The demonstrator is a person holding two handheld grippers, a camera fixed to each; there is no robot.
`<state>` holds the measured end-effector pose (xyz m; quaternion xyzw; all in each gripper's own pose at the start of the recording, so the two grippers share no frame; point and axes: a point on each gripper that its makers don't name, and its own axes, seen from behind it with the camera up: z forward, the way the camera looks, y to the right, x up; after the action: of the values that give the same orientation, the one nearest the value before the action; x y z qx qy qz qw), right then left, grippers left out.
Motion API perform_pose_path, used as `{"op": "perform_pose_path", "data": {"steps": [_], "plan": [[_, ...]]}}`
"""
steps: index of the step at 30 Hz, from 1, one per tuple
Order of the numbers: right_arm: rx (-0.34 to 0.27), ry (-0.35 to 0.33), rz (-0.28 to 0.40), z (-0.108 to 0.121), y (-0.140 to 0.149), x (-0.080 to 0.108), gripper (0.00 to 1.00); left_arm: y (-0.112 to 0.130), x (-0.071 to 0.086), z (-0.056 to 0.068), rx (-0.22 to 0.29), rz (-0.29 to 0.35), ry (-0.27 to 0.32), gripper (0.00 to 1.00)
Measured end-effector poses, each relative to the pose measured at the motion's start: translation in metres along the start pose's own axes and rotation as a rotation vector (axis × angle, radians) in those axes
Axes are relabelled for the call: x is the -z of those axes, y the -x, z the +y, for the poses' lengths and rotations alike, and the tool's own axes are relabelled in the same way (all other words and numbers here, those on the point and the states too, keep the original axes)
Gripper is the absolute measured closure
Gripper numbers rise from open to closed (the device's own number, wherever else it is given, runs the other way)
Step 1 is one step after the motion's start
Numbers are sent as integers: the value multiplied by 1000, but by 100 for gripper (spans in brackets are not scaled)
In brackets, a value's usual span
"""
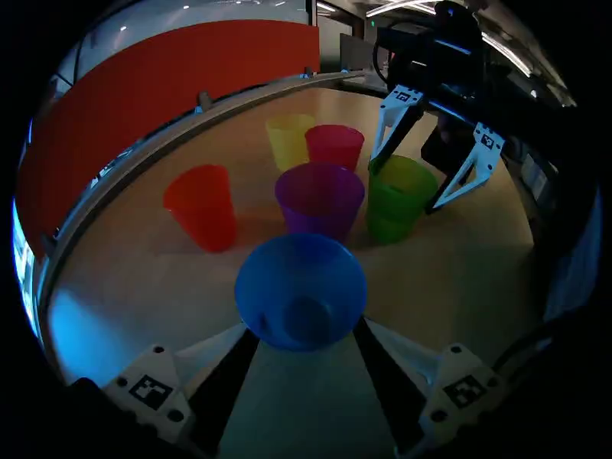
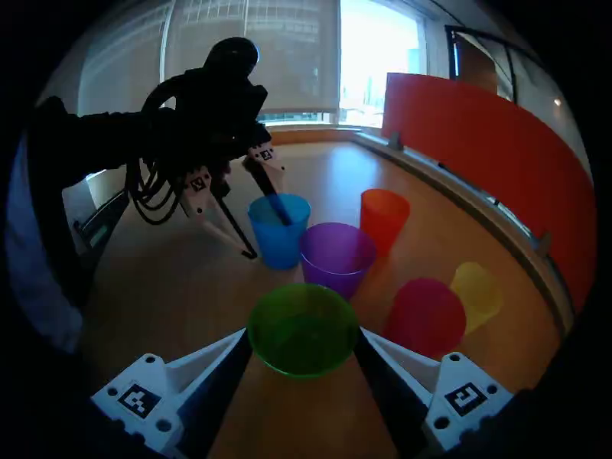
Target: Pour water
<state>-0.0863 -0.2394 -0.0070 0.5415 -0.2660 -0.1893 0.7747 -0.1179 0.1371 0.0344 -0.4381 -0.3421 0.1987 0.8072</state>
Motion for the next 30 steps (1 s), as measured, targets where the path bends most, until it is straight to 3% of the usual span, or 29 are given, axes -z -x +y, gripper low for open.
{"op": "perform_pose_path", "data": {"steps": [9,18,24,30], "plan": [[-16,26,-24,-1,16,11,0,11,11,0,17,-10,-25,13],[-64,94,-6,2,23,41,0,16,37,-1,53,8,-81,13],[-110,147,10,3,25,62,0,19,56,-3,75,27,-142,13],[-187,245,44,8,19,88,0,13,83,-12,127,97,-226,13]]}}
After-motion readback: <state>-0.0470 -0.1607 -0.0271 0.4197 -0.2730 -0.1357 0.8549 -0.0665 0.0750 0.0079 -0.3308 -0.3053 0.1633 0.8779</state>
